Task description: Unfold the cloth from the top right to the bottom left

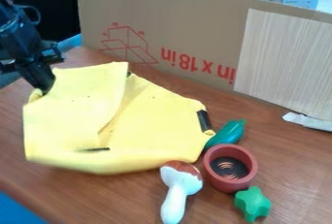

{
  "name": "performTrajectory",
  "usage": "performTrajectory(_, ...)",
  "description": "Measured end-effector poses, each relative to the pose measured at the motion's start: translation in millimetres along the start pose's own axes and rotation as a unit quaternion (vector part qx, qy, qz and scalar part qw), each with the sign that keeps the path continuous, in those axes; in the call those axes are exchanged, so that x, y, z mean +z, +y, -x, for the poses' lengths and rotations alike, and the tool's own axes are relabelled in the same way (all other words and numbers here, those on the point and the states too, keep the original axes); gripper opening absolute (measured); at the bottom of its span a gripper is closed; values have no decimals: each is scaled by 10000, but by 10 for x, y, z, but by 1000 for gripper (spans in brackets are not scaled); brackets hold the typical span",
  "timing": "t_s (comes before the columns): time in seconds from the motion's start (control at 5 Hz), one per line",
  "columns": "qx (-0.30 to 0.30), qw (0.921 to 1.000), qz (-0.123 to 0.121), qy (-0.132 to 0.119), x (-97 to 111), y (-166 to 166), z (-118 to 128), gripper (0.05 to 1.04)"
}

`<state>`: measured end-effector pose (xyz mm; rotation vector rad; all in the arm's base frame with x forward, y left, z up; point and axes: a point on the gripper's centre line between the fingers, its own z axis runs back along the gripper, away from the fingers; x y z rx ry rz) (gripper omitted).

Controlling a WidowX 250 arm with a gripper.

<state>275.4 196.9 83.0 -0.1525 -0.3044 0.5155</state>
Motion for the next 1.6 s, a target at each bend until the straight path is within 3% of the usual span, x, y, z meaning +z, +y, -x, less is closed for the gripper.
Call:
performTrajectory(0.4, 552, 9973, -403, 257, -77, 302, 35, 70)
performTrajectory(0.6, 960, 9935, -549, 281, -50, 442, 11, 211)
performTrajectory(0.8, 936, 9931, -683, 172, -26, 515, -22, 464)
performTrajectory(1.0, 840, 9897, -1066, -456, 50, 569, -66, 768)
performTrajectory(1.2, 652, 9903, -947, -782, 176, 473, -138, 998)
performTrajectory(1.4, -350, 9969, -245, -662, 330, 86, -162, 1005)
performTrajectory(1.6, -1364, 9900, 298, -201, 445, -534, -277, 1000)
